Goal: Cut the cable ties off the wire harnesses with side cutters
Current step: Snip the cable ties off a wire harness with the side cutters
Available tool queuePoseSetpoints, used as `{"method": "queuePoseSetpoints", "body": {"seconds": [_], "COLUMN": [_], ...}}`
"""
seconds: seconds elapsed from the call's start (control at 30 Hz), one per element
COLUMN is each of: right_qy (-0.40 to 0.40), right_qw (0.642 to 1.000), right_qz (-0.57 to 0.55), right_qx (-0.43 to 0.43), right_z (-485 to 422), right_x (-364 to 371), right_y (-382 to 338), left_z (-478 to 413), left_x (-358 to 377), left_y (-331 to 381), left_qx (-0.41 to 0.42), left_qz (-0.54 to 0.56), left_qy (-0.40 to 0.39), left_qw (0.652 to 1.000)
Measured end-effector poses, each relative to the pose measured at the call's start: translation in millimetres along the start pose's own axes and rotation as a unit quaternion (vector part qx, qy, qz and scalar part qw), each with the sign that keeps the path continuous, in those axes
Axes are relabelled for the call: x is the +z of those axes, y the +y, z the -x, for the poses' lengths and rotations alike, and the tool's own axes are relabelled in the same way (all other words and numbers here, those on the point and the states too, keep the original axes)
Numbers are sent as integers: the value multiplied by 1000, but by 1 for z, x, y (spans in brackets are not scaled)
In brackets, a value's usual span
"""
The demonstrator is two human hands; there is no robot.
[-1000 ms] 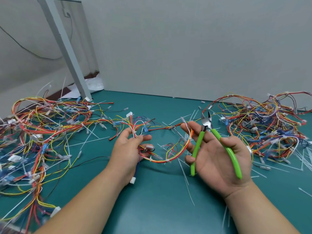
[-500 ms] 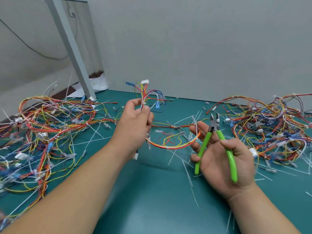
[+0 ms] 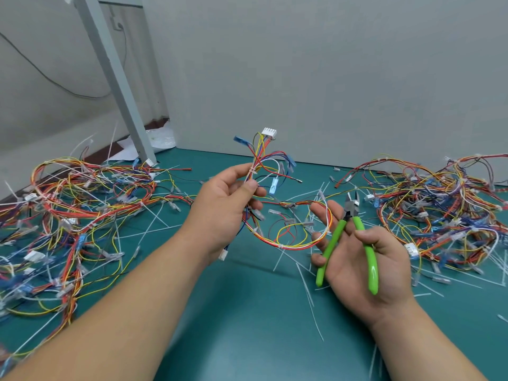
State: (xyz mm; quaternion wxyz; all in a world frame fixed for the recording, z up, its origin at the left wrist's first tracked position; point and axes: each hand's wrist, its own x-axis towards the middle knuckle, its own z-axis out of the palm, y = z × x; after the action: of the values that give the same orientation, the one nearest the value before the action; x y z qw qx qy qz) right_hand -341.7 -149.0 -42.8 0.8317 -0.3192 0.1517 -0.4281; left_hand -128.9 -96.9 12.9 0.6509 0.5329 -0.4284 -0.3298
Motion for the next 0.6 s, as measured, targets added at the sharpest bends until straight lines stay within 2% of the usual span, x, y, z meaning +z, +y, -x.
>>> {"method": "queuePoseSetpoints", "body": {"seconds": [0.13,0.37,0.5,0.6], "right_qy": [-4,-27,-42,-19], "right_qw": [1000,999,998,991], "right_qz": [2,13,46,117], "right_qx": [-4,-11,-22,-62], "right_z": [0,0,0,0], "right_x": [0,-1,-2,-3], "right_y": [0,3,5,9], "left_z": [3,2,3,4], "left_x": [0,0,2,4], "left_y": [-4,-9,-14,-18], "left_qx": [-13,-44,-67,-94], "left_qz": [-34,7,-4,12], "left_qy": [-2,13,19,49], "left_qw": [999,999,998,994]}}
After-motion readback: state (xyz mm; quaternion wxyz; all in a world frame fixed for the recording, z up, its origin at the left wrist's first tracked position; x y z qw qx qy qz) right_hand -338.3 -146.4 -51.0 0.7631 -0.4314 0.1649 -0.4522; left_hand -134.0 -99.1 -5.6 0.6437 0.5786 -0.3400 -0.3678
